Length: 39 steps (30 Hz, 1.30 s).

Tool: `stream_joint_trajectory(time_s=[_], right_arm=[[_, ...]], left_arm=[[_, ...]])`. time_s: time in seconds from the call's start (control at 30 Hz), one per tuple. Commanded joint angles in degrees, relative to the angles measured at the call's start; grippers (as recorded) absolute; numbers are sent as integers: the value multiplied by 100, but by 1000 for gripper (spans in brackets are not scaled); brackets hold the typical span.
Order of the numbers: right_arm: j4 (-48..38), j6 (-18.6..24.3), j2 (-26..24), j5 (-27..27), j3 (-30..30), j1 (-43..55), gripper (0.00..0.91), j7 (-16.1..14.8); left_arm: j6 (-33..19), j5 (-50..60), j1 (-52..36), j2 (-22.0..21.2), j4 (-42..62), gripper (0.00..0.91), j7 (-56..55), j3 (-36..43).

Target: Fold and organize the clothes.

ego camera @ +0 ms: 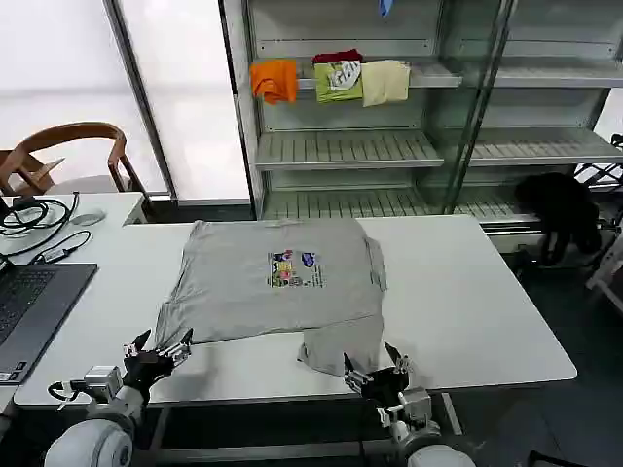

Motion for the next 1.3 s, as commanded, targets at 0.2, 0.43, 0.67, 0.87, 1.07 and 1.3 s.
stream_joint_trajectory(time_s=[0.2, 0.43, 0.67, 0.87, 1.07, 1.3], right_arm=[[-85, -15, -22, 121, -96, -107, 0, 26], [-73, -12, -5, 166, -78, -92, 0, -13], [-21, 376, 29, 501, -2, -62, 0, -10], [68, 1345, 196, 758, 46, 418, 0, -49], [-526, 1088, 716, 673, 150, 1742, 0, 0], [-2220, 1065, 950, 710, 95, 3646, 0, 178]], left_arm=[[11, 136, 58, 71, 380, 20, 97, -100], [11, 121, 57, 65, 454, 20, 134, -103], [-339, -445, 34, 62, 428, 10, 310, -136], [-702, -1930, -436, 76, 128, 0, 345, -272], [-359, -2105, -1345, 89, 402, 0, 264, -209], [-336, -1830, -2508, 142, 1531, 0, -56, 163]])
